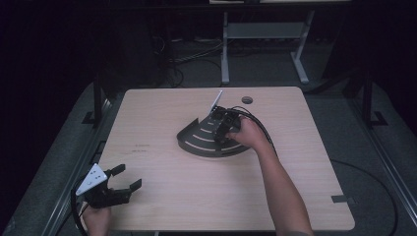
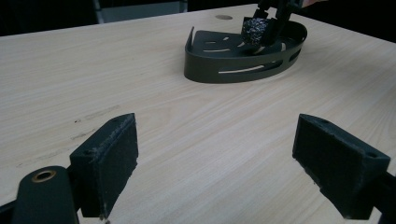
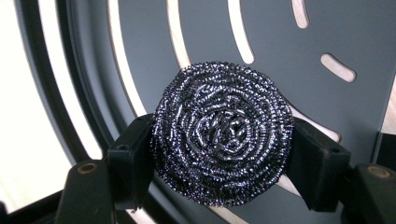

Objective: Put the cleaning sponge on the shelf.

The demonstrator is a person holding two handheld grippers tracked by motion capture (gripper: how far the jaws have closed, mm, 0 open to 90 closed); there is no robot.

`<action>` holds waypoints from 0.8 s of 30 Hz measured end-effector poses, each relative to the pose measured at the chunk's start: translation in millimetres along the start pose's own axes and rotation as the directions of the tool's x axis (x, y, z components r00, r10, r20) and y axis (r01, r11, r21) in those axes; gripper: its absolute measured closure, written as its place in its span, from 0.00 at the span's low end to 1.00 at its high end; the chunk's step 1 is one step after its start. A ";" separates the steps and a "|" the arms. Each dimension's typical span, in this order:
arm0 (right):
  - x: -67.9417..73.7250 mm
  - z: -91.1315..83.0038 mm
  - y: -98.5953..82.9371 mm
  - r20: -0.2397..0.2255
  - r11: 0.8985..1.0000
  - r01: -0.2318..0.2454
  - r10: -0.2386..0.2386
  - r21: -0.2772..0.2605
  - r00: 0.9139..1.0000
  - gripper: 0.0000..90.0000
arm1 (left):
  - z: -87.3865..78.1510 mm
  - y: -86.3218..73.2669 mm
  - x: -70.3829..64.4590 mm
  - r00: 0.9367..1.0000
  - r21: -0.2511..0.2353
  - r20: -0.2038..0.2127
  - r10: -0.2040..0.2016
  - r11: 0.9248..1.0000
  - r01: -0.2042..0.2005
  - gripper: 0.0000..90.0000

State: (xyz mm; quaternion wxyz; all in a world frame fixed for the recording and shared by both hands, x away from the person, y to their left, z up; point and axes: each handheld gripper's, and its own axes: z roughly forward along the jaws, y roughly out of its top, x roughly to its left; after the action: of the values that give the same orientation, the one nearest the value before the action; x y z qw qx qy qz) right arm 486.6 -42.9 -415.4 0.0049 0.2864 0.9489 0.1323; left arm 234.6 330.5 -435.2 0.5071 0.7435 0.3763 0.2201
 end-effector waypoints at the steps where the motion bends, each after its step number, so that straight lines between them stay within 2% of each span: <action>1: -1.2 1.4 -1.6 -0.008 1.000 -0.010 0.010 -0.007 1.000 0.34 | 0.1 0.1 -0.3 1.000 0.001 0.001 0.002 1.000 -0.002 0.15; 7: -1.2 2.9 -4.9 -0.004 1.000 -0.010 0.010 -0.021 1.000 0.34 | 0.5 0.6 -0.9 1.000 0.000 0.002 0.003 1.000 -0.003 0.15; 11: -0.9 7.0 -6.4 -0.002 1.000 -0.015 0.015 -0.004 1.000 0.34 | 0.8 0.7 -1.6 1.000 0.003 0.002 0.006 1.000 -0.006 0.15; 24: -1.3 10.8 -5.6 0.003 1.000 -0.019 0.019 0.003 1.000 0.34 | 0.1 0.3 -0.8 1.000 0.003 -0.001 0.004 1.000 -0.004 0.15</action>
State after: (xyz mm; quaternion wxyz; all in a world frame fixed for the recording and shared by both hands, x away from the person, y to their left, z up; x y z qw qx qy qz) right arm 485.6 -45.5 -427.4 0.0047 0.2957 0.9464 0.1302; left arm 234.3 329.8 -435.0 0.5053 0.7448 0.3756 0.2209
